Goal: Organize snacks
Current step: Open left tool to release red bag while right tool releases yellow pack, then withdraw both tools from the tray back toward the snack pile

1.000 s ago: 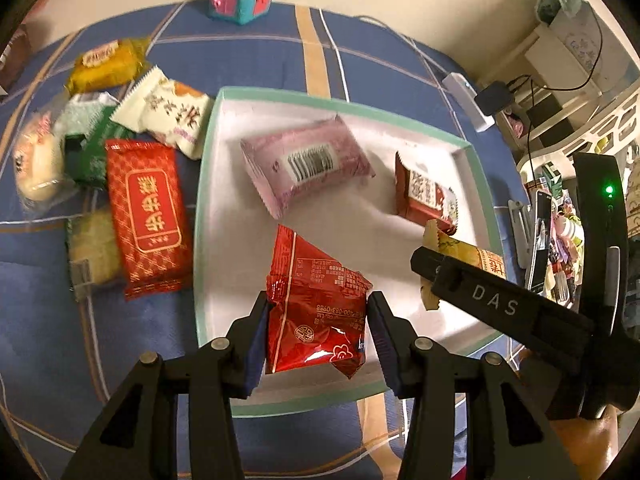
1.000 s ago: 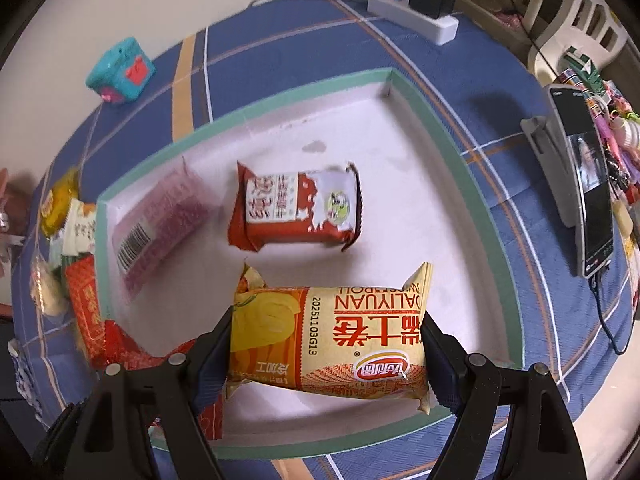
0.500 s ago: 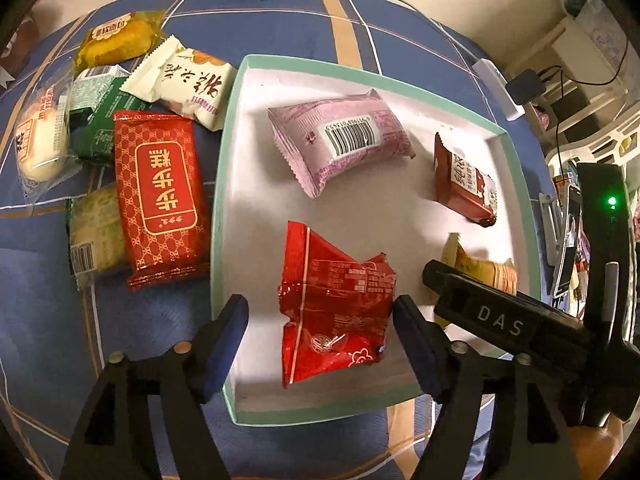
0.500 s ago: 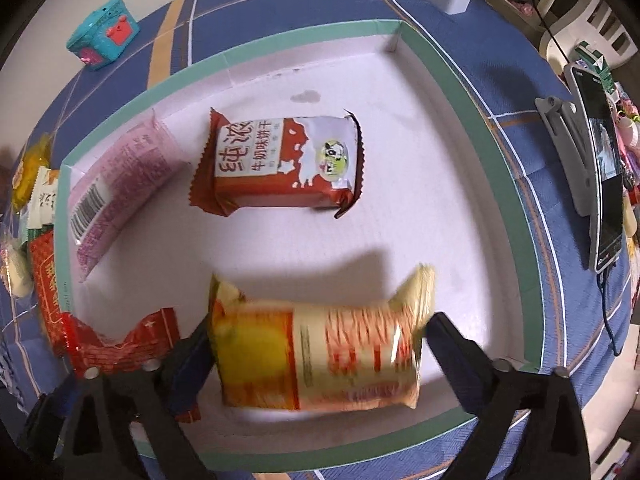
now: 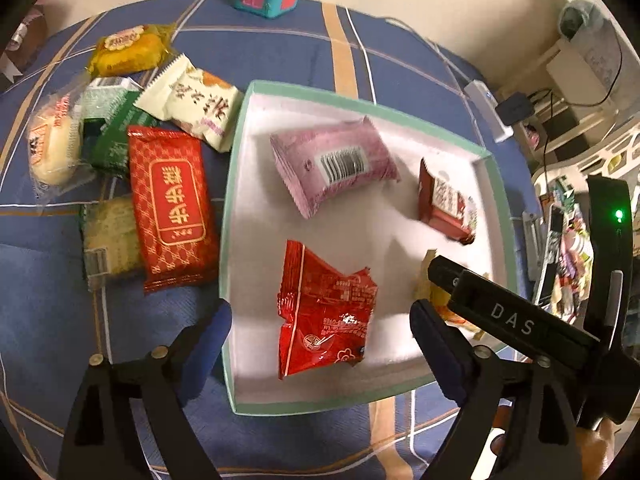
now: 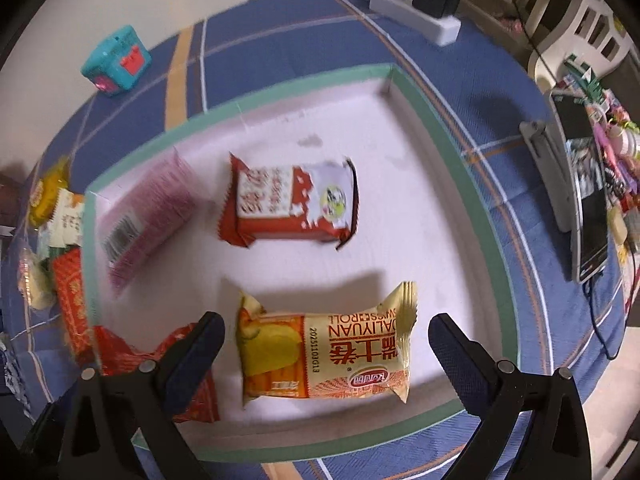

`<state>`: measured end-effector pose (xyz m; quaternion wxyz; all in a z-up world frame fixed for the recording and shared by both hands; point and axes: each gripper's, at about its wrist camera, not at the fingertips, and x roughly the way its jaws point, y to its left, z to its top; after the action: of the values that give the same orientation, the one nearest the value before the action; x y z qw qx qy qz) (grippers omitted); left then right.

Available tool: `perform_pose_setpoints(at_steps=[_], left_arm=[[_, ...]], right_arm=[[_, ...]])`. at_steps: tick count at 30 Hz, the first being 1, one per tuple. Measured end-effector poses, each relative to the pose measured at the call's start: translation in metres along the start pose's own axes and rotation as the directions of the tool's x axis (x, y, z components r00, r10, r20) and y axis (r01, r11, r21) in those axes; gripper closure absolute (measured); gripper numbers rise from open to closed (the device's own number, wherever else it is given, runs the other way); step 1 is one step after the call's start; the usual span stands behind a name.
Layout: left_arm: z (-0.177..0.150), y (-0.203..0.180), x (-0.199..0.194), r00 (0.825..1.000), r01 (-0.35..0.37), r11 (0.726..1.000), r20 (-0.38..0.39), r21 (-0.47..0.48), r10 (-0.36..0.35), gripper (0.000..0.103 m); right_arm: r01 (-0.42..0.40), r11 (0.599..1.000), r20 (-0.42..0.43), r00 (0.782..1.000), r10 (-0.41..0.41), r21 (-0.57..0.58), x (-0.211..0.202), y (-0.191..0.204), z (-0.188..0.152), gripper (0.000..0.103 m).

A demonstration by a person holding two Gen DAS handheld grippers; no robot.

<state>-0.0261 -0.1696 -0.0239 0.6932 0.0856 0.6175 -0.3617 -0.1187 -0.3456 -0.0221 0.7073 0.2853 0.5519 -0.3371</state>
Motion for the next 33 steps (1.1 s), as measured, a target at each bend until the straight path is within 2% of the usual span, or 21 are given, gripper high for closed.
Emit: perform_pose_setpoints(at_steps=[4,8,9,14,20,22,26,31,33], left_arm=[[0.004,0.008,-0.014,0.999,-0.015,1.0,0.03,-0.026,0.016,0.012],[0.008,0.022,-0.028,0.995,-0.074,0.995,0.069,-0.06,0.078,0.012],[0.009,0.027,-0.032,0.992,-0.096,0.993,0.079,-0.07,0.102,0.012],[0.012,0.054,-0.049,0.974,-0.187,0.974,0.106,-0.131,0.201,0.012],[0.016,0.088,-0.069,0.949,-0.255,0.944,0.136,-0.208,0.286,0.012],[0.017,0.101,-0.077,0.937,-0.28,0.932,0.147,-0.229,0.318,0.011],[0.018,0.133,-0.092,0.902,-0.346,0.891,0.155,-0.294,0.402,0.004],[0.01,0.171,-0.104,0.879,-0.375,0.841,0.138,-0.389,0.456,0.004],[0.008,0.185,-0.107,0.87,-0.385,0.818,0.128,-0.427,0.476,0.0]], right_arm=[[-0.01,1.0,0.039,0.999,0.01,-0.006,-0.016,0.002,-0.001,0.0],[-0.016,1.0,0.064,0.998,0.017,-0.007,-0.033,0.009,-0.007,0.0],[-0.005,1.0,0.071,0.997,0.003,0.02,-0.036,0.009,-0.008,0.0],[-0.003,1.0,0.081,0.997,0.003,0.004,-0.049,0.016,-0.015,0.0],[-0.004,0.999,0.092,0.996,0.008,-0.044,-0.05,0.034,-0.022,0.0],[-0.008,0.998,0.089,0.996,0.014,-0.068,-0.05,0.042,-0.026,0.0],[-0.013,0.993,0.091,0.996,0.023,-0.114,-0.051,0.061,-0.031,0.0],[-0.023,0.987,0.095,0.995,0.039,-0.156,-0.053,0.083,-0.037,0.0],[-0.034,0.983,0.095,0.994,0.051,-0.178,-0.054,0.094,-0.039,0.0]])
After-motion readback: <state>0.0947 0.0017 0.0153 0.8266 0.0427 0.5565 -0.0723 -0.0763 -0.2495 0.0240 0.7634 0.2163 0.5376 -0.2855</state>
